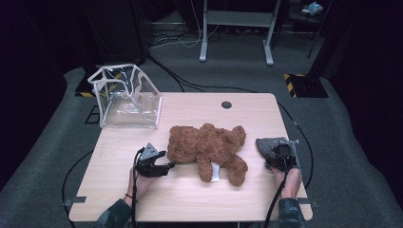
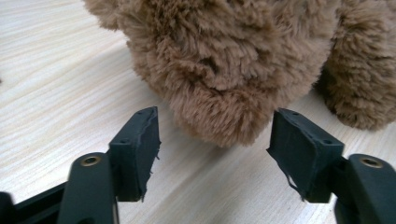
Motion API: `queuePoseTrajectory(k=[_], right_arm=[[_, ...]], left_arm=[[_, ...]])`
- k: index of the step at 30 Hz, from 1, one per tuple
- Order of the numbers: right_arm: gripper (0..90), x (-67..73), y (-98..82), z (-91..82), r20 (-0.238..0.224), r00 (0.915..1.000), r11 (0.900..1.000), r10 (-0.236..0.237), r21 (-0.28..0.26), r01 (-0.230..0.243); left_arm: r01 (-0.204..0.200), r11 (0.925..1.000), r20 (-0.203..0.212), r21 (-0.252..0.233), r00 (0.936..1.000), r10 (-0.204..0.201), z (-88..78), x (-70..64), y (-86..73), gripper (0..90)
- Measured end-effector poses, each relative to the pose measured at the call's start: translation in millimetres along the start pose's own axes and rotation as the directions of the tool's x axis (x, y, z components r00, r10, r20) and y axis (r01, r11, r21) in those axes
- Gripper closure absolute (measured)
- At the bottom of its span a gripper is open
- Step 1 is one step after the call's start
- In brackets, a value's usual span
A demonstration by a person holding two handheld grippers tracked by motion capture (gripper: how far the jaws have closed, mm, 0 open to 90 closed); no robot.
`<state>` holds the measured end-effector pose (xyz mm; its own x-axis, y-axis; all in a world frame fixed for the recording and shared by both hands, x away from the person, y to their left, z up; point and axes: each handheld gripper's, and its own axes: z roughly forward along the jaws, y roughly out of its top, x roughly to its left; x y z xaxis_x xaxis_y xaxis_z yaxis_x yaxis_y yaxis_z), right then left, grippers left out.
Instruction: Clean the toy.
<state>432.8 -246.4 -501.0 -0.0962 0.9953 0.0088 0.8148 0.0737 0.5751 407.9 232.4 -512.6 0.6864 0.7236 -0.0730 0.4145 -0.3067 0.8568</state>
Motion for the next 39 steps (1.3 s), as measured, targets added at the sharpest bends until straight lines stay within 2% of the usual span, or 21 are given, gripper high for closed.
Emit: queuePoseTrajectory(k=[4, 5, 6, 10, 11, 13, 16, 18, 20, 21, 25, 27, 34, 39], right_arm=[[75.7, -4.2, -1.4, -1.3, -0.01, 0.9999, 1.0, -0.004, -0.012, 0.004], [76.6, -3.2, -1.6, -2.3, -0.011, 0.9999, 1.0, 0.012, -0.008, -0.012], [77.1, -4.4, -1.7, -2.2, -0.012, 0.9999, 1.0, -0.004, -0.02, 0.004], [78.0, -4.1, -3.0, -9.2, -0.038, 0.9989, 0.999, 0.027, -0.036, -0.028], [78.0, -4.7, -3.0, -11.5, -0.045, 0.9989, 0.998, 0.017, -0.052, -0.019], [78.0, -2.2, -2.0, -19.1, -0.055, 0.9983, 0.998, 0.019, -0.064, -0.023], [78.0, 1.6, 2.0, -33.1, -0.072, 0.9974, 0.995, -0.002, -0.099, -0.005], [78.0, 5.9, 5.6, -43.7, -0.084, 0.9963, 0.992, -0.016, -0.124, 0.006], [78.0, 11.6, 9.8, -54.5, -0.1, 0.9943, 0.989, -0.037, -0.149, 0.021], [78.0, 15.2, 12.1, -59.8, -0.106, 0.9931, 0.986, -0.052, -0.163, 0.034], [78.0, 35.5, 22.1, -80.2, -0.132, 0.9845, 0.973, -0.115, -0.213, 0.086], [78.0, 47.6, 27.3, -89.7, -0.146, 0.9777, 0.964, -0.151, -0.24, 0.114], [78.0, 88.9, 44.3, -113.4, -0.181, 0.9468, 0.93, -0.266, -0.307, 0.203], [78.0, 114.4, 56.0, -118.9, -0.204, 0.9267, 0.912, -0.316, -0.336, 0.236]], left_arm=[[-0.008, 0.9999, -0.01, -0.011, 0.9999, 0.008, -0.4, -1.5, 0.6, 44.4], [-0.011, 0.9999, -0.001, -0.011, 0.9999, 0.011, -0.5, -1.3, 0.8, 46.9], [-0.014, 0.9998, 0.0, -0.015, 0.9999, 0.014, -0.3, -1.5, 0.6, 49.6], [-0.021, 0.9994, 0.007, -0.028, 0.9997, 0.021, 1.9, -0.5, -1.3, 58.0], [-0.016, 0.9994, 0.011, -0.031, 0.9998, 0.016, 1.9, -0.2, -1.9, 60.1], [-0.009, 0.9993, 0.016, -0.037, 0.9998, 0.01, 1.4, 1.5, -2.7, 63.3], [0.014, 0.9987, 0.028, -0.049, 0.9995, -0.013, 1.8, 3.8, -5.2, 68.1], [0.0, 0.9983, 0.021, -0.058, 0.9998, 0.001, 2.2, 5.0, -7.6, 70.5], [-0.003, 0.999, 0.03, -0.045, 0.9995, 0.004, 2.6, 3.9, -8.8, 72.7], [-0.01, 0.9986, 0.02, -0.053, 0.9997, 0.011, 2.7, 2.7, -8.8, 73.4], [-0.023, 0.9979, 0.015, -0.06, 0.9996, 0.024, 3.2, 2.4, -9.5, 75.2], [-0.025, 0.9978, 0.016, -0.061, 0.9995, 0.026, 3.2, 2.6, -9.7, 75.5], [-0.03, 0.9973, 0.015, -0.068, 0.9994, 0.031, 3.0, 3.0, -10.2, 75.5], [-0.037, 0.9974, 0.02, -0.062, 0.9991, 0.038, 2.3, 3.8, -10.1, 75.5]])
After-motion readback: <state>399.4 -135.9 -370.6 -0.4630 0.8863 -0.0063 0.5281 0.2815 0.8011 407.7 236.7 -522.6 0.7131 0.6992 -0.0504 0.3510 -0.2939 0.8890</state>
